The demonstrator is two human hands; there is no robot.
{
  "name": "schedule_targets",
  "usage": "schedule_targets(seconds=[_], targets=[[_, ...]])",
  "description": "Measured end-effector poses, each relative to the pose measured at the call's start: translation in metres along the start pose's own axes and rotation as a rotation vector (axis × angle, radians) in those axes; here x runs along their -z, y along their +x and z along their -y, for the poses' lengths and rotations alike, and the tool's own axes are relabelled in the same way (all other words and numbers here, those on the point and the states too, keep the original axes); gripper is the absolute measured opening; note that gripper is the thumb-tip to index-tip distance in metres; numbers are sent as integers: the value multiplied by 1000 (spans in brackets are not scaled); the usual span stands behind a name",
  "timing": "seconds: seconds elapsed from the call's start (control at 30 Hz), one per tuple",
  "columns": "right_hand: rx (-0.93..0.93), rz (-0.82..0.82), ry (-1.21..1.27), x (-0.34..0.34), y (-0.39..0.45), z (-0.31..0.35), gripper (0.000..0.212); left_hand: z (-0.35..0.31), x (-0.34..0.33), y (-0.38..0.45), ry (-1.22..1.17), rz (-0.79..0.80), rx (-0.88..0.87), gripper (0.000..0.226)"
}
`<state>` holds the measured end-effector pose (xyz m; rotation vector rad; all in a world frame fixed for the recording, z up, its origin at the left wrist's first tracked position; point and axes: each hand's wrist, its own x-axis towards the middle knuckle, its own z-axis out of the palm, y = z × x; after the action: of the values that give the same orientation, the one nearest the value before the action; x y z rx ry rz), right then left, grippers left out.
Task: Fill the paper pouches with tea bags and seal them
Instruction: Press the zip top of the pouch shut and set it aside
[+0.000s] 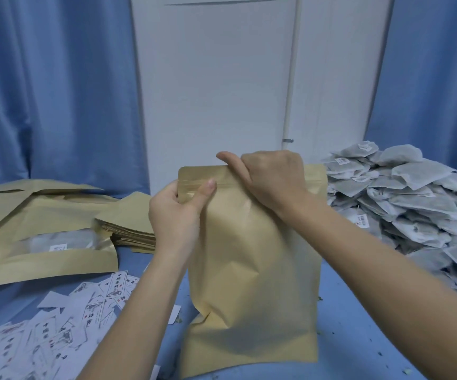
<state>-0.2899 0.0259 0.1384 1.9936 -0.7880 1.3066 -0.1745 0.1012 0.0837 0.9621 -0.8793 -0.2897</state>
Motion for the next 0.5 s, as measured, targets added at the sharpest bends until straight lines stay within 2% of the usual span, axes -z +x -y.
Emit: schedule_targets(seconds=[0.03,0.1,0.17,0.23,0.27,0.37,0.43,0.5], targets=[[-24,107,-6,-2,3,4,60,0,-2,0,10,-1,-9,12],[-29,143,-105,-6,5,16,60,2,-8,-3,28,10,-23,13],[-69,11,-145,-7,5,29,61,5,-12,-6,-8,-2,0,29],[-75,-112,-81,-12,8,31,62,9,-11,-6,-15,0,10,44],[-57,-87,-30,-15,7,28,63,10,-8,-6,26,4,-4,46],[-40,129,32,-18,0,4,61,14,7,-1,104,-25,-56,48],[-80,99,-37,-16,-4,-12,63,14,11,-1,111,-13,-81,44],[-123,147,6,-19,-4,-24,66,12,12,1,131,-6,-96,44]])
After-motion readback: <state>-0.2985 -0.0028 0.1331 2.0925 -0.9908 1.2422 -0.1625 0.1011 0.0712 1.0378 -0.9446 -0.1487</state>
